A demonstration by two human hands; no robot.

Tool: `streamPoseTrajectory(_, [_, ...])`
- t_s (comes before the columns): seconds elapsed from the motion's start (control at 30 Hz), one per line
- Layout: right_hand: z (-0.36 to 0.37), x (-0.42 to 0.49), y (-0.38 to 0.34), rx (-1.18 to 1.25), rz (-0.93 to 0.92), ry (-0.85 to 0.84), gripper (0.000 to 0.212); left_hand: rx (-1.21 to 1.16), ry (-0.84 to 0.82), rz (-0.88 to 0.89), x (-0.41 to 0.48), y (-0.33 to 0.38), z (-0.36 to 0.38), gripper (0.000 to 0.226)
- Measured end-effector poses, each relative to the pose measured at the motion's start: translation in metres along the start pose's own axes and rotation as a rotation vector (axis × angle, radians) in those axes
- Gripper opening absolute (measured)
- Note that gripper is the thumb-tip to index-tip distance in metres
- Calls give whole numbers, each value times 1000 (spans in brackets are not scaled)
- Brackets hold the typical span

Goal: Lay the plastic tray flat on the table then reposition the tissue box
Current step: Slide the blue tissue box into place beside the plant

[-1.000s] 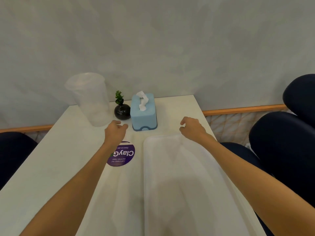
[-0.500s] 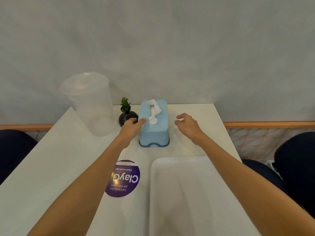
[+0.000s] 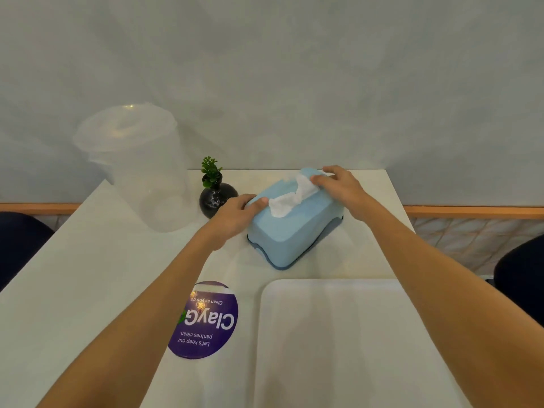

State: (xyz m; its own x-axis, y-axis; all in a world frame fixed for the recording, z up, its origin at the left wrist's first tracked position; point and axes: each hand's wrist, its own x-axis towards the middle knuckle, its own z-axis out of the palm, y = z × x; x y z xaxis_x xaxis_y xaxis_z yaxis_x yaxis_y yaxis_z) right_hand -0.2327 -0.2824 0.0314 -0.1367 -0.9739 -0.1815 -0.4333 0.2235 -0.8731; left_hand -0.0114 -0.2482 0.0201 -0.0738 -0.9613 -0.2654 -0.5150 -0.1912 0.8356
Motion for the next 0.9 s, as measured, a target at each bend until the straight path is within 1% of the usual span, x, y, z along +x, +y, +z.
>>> streamPoseTrajectory(0.07, [-1,-2,9,-39,32,-9,57,-76,93,-133,-8,-8,12,69])
streamPoseTrajectory(0.13, [-2,-4,15,-4,73,-2,58,-193,84,-232,-18,-14,22,70])
streamPoseTrajectory(0.23, [-3,-9,19,21,101,38,52,-323,44,-252,-26,-19,34,63])
streamPoseTrajectory(0.33, [-6,-16,24,34,122,82,49,-408,53,-220,-27,-16,40,55])
streamPoseTrajectory(0.43, [-15,-23,32,62,146,93,39,-332,71,-177,-18,-10,43,50])
streamPoseTrajectory(0.5, [-24,-23,38,92,173,95,30,-249,82,-125,-10,-3,45,51])
streamPoseTrajectory(0.57, [-34,-23,41,136,212,101,28,-194,57,-35,-3,4,47,55])
streamPoseTrajectory(0.63, [-44,-21,43,194,229,102,27,-195,14,43,4,10,51,56])
streamPoseTrajectory(0.73, [-57,-17,49,276,194,83,17,-199,-50,103,18,16,57,55])
streamPoseTrajectory(0.77, [-60,-15,52,290,174,67,19,-194,-58,118,23,18,59,53])
streamPoseTrajectory(0.87, [-67,-6,61,322,106,8,54,-192,-55,142,41,26,63,49])
streamPoseTrajectory(0.9, [-69,-4,63,331,81,-7,60,-192,-50,140,47,29,64,48])
